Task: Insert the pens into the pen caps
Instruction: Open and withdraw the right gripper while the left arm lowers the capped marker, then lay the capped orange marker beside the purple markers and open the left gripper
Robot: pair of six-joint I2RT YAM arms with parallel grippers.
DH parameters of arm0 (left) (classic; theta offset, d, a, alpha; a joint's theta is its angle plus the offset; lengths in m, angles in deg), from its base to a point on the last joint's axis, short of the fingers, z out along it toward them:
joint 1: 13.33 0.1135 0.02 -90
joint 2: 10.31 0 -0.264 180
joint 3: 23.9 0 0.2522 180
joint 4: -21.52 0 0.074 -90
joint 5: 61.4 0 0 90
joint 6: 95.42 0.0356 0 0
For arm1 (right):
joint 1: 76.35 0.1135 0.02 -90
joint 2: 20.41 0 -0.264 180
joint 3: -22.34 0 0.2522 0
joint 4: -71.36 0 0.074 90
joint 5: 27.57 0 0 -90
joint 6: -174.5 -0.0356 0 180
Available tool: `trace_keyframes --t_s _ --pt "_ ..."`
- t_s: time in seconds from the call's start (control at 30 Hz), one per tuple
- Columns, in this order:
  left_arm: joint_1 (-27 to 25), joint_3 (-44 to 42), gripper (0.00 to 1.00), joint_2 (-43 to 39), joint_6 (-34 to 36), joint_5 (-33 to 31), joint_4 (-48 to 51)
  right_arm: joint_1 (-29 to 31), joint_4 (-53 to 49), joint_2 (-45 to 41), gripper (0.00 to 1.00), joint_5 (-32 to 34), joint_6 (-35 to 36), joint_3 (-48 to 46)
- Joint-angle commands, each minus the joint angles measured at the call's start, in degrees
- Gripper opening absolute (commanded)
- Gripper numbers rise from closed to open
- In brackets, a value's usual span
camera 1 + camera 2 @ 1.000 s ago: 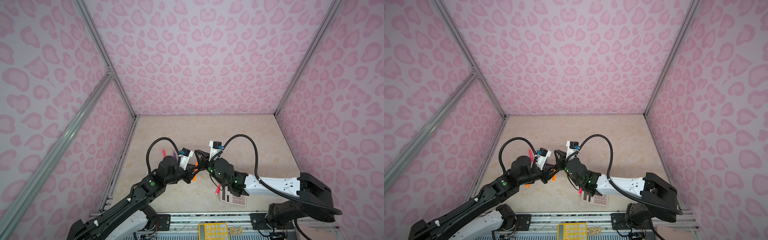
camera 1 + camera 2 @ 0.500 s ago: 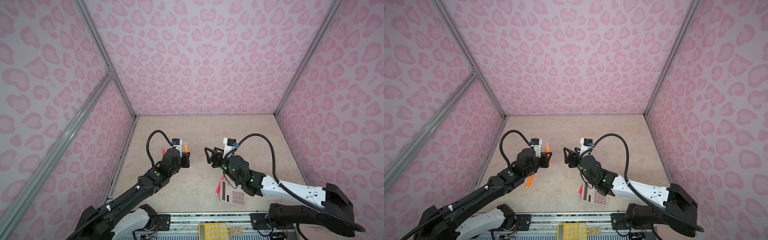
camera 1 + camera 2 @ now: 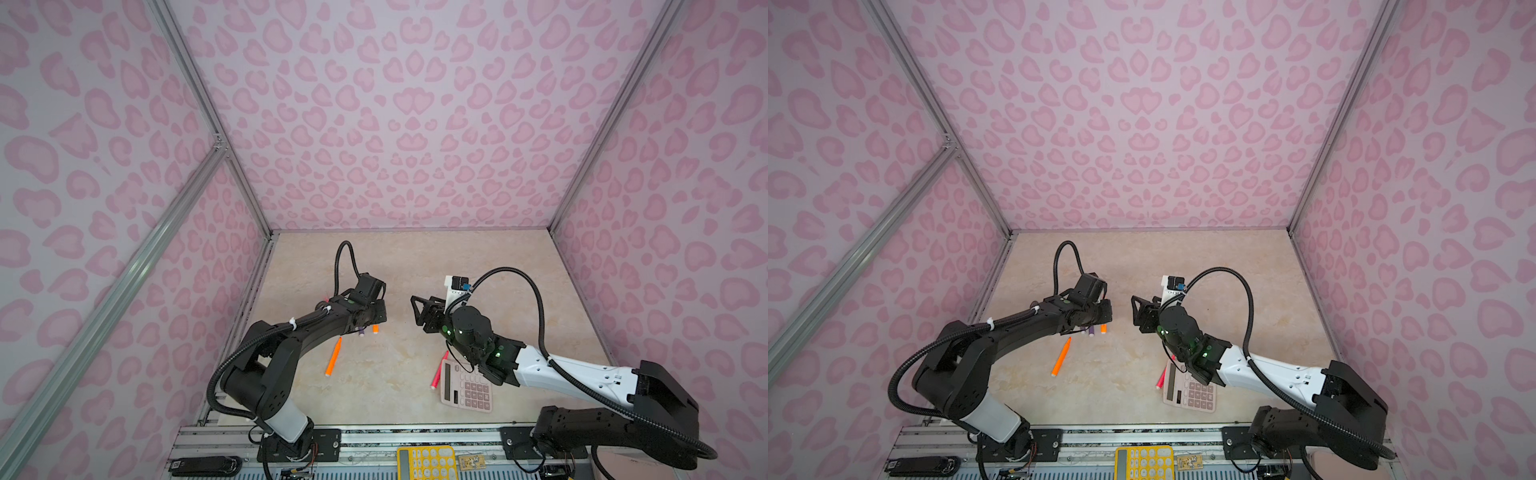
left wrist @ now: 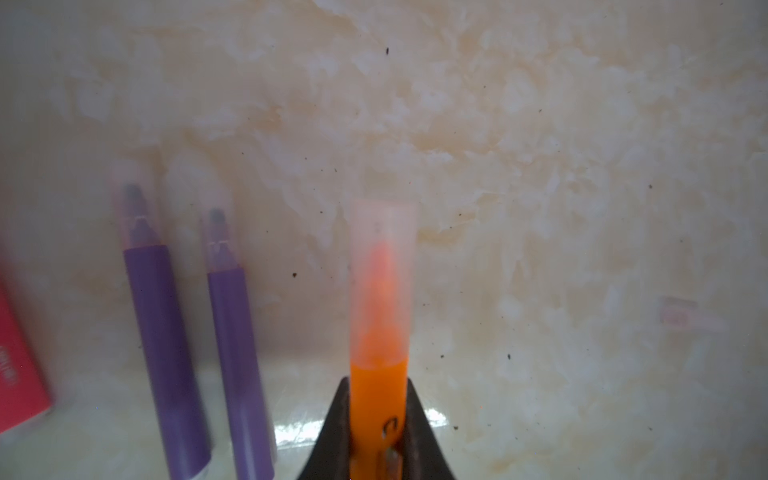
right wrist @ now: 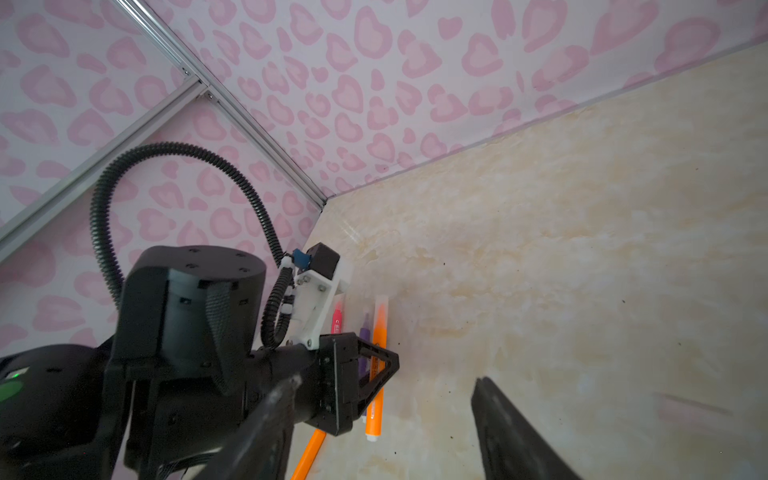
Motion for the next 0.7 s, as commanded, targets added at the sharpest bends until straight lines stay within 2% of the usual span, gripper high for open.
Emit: trace_keyframes --t_s 0.0,0.13,0.17,0.27,0.37,0.53,0.67 --pt "0.0 2.6 0.04 3.7 0.5 -0.1 5.0 -0.8 -0.1 0.5 0.69 -1.1 -0.4 0.8" --pt "0.1 4.0 0.03 6.0 0.5 -0.1 6.2 -1.6 1.5 0.3 0.69 -1.3 -0.6 -0.6" --pt "0.1 4.2 0.06 6.3 0.5 -0.3 6.6 -1.7 1.7 0.3 0.69 -1.3 -0.5 -0.9" --pt "0.1 4.8 0.26 6.8 0.5 -1.2 7.5 -2.9 -0.3 0.3 0.69 -1.6 -0.4 0.2" --pt "0.1 4.7 0.33 6.8 0.3 -1.1 7.7 -4.5 -1.1 -0.1 0.7 -1.9 -0.3 0.0" --pt "0.1 4.5 0.38 6.0 0.4 -1.6 7.8 -7.7 -0.6 -1.4 0.7 -2.3 -0.6 -1.9" --pt "-0.2 2.3 0.42 2.0 1.1 -0.6 5.7 -10.3 -3.6 -3.0 0.7 -1.6 -0.1 -1.7"
